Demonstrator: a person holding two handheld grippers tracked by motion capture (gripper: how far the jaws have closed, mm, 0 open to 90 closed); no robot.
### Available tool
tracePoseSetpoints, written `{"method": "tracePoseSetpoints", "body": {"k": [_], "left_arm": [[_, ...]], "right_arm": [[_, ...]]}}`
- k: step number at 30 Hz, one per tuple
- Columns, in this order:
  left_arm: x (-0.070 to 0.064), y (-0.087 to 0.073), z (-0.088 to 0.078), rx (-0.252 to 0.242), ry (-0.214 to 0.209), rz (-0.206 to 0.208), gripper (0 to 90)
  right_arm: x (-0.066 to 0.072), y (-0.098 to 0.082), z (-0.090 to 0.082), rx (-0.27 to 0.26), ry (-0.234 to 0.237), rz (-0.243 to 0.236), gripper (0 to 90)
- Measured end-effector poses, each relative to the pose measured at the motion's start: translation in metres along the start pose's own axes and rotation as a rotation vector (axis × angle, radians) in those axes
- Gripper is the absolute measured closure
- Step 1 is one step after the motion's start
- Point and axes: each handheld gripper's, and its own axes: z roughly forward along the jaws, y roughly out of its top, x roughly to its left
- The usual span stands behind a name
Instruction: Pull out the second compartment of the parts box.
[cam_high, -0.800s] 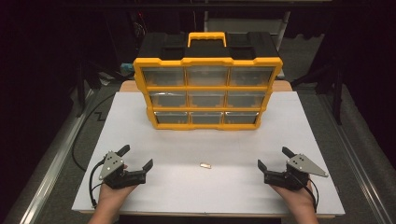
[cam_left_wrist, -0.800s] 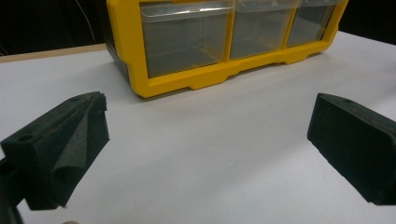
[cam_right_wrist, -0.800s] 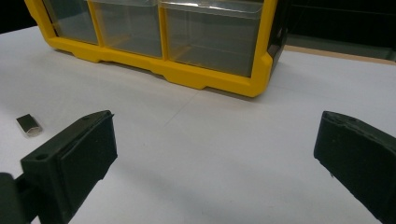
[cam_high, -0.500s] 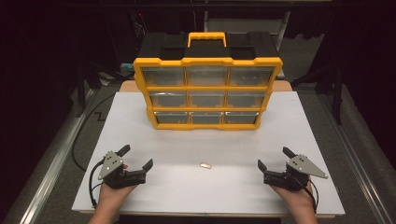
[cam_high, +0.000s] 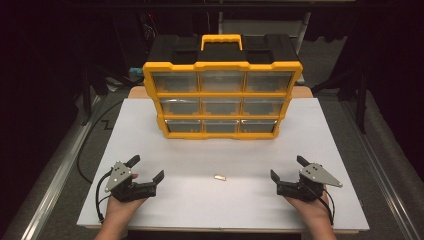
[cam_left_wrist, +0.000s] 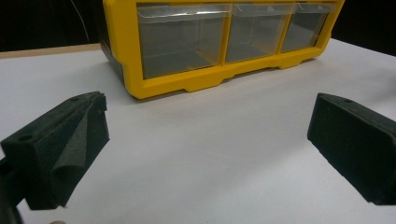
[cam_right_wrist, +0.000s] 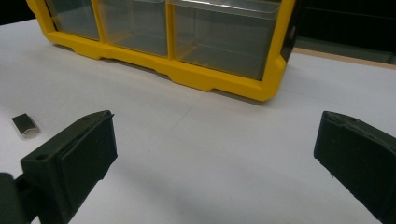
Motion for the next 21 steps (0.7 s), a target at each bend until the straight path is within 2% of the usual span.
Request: {"method": "tracePoseSetpoints", "body": {"k": [4, 12, 14, 15, 21], "left_arm": [[0.0, -0.001, 0.002, 0.007, -0.001, 0.003, 0.3], [-0.003, -0.001, 0.003, 0.006, -0.015, 0.021, 0.3], [-0.003, -0.001, 0.003, 0.009, -0.017, 0.024, 0.3], [-0.003, -0.001, 0.003, 0.004, -0.018, 0.023, 0.3], [-0.003, -0.002, 0.002, 0.001, -0.02, 0.022, 0.3]], "right_arm": [[0.004, 0.002, 0.007, 0.007, 0.006, -0.023, 0.0], [0.013, 0.007, 0.016, 0.007, 0.015, -0.039, 0.0], [0.012, 0.01, 0.018, 0.001, 0.025, -0.024, 0.0], [0.011, 0.013, 0.022, 0.0, 0.01, -0.037, 0.0], [0.003, 0.019, 0.034, 0.024, -0.012, -0.039, 0.0]]}}
